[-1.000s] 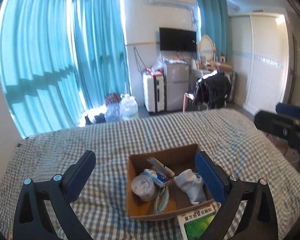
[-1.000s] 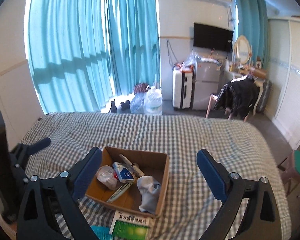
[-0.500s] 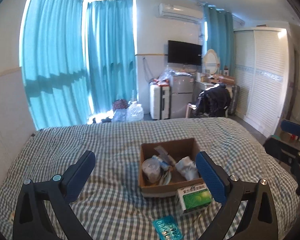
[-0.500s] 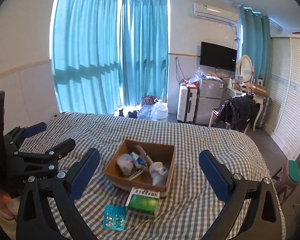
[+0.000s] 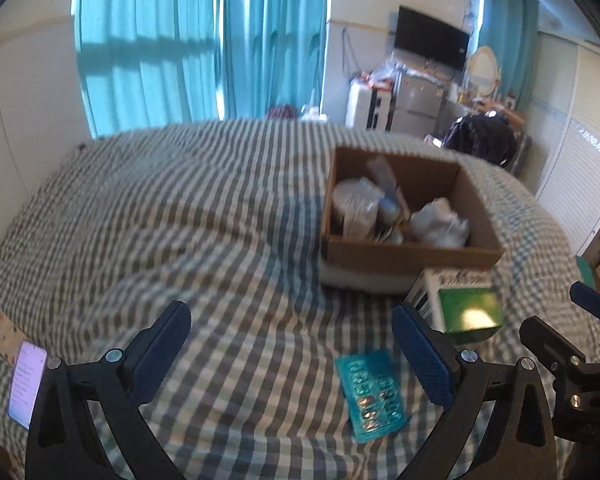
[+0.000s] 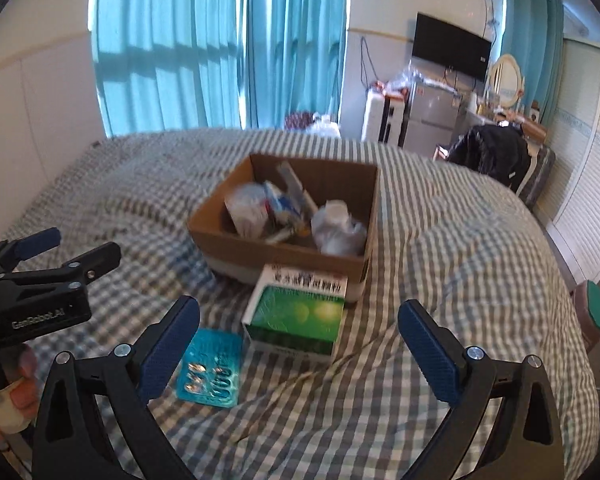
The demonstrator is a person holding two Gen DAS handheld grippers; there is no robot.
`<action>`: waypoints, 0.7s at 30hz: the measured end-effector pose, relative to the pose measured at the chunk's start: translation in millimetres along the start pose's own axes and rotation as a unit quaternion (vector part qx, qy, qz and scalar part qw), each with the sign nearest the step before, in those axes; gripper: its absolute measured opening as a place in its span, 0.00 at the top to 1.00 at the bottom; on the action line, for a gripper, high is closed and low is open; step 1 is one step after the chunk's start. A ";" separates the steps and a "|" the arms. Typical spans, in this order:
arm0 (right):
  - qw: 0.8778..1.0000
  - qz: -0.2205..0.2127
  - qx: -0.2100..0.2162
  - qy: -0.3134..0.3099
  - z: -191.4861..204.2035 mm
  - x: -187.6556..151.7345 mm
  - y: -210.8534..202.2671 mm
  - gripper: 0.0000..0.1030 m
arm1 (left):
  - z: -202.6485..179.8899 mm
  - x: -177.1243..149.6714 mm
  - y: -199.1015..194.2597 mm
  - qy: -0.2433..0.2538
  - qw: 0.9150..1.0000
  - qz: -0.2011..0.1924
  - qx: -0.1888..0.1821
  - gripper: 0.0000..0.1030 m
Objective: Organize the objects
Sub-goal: 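Move both tools back toward the green medicine box and blue blister pack, then grasp the green medicine box with the right tool while the left tool grasps the blue blister pack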
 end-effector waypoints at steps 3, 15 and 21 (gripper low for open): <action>0.999 0.033 0.006 0.001 4.6 -12.2 35.8 0.03 | -2.5 -16.4 18.6 0.018 1.000 0.008 0.024 0.00; 0.995 0.096 0.023 0.017 11.2 -27.0 111.2 0.03 | -1.9 -29.7 58.3 0.028 0.997 0.048 0.050 0.00; 0.994 0.103 0.012 0.026 8.0 -28.1 131.3 0.05 | 0.2 -31.5 63.9 0.020 0.997 0.063 0.049 0.00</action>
Point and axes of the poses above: each gripper's, at about its wrist camera, not at the fingertips, and y roughly the way its jaws point, z to its left, x to its top, the point moved 1 cm from there along y, roughly the way its jaws point, and after that the axes turned 13 degrees about -y, right-handed, at the moved point
